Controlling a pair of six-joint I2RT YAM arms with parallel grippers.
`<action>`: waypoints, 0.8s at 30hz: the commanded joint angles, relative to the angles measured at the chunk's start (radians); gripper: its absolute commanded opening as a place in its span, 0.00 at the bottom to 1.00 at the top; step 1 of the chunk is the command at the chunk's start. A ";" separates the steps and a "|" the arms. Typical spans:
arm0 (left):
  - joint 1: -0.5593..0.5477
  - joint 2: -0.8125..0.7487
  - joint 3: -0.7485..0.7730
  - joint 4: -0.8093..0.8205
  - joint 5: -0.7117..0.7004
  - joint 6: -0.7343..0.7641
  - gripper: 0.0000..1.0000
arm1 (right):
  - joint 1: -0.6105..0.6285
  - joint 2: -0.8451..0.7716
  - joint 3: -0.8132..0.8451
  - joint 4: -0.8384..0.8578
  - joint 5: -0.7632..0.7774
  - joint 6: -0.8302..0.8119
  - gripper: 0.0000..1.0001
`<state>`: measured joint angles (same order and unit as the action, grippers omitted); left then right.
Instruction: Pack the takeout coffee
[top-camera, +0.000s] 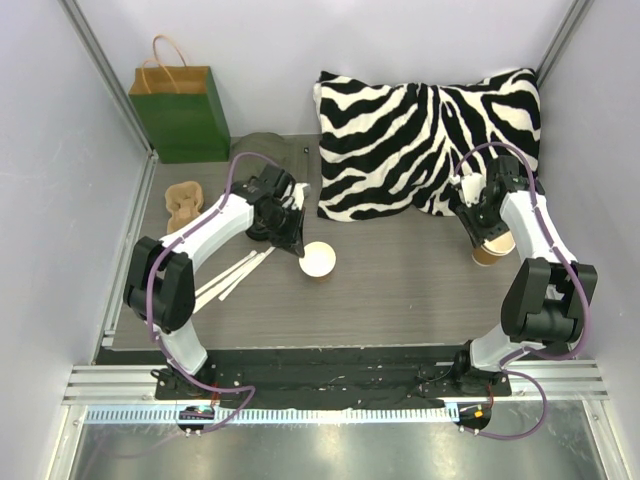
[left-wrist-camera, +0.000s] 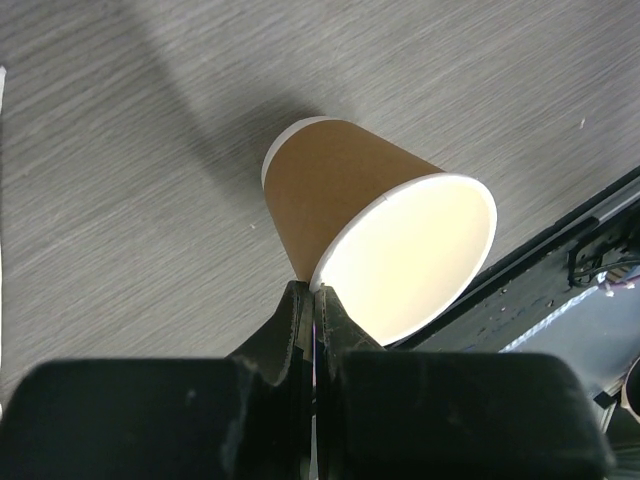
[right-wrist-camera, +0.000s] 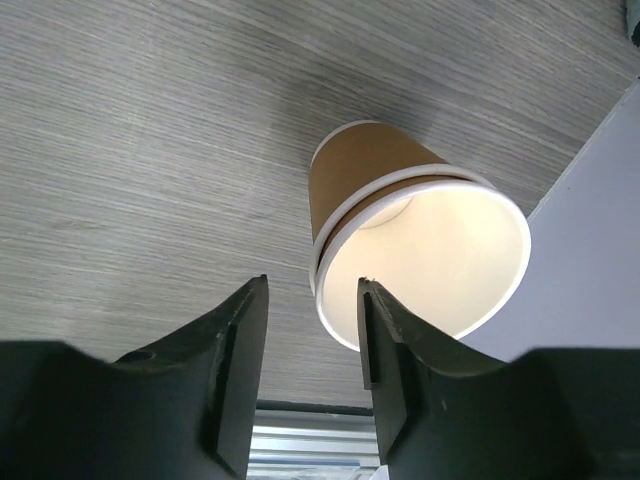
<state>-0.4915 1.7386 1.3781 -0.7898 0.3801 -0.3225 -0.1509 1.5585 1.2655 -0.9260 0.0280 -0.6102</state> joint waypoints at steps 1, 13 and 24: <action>-0.016 -0.001 0.030 -0.061 -0.021 0.046 0.00 | -0.003 -0.023 0.049 -0.029 -0.007 -0.005 0.50; -0.042 -0.013 0.022 -0.098 -0.035 0.068 0.05 | 0.050 -0.046 0.268 -0.178 -0.122 0.052 0.95; -0.026 -0.039 0.068 -0.123 0.049 0.076 0.59 | 0.208 -0.043 0.402 -0.206 -0.321 0.145 1.00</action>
<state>-0.5343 1.7386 1.3830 -0.8879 0.3626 -0.2592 0.0135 1.5528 1.6131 -1.1252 -0.1780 -0.5182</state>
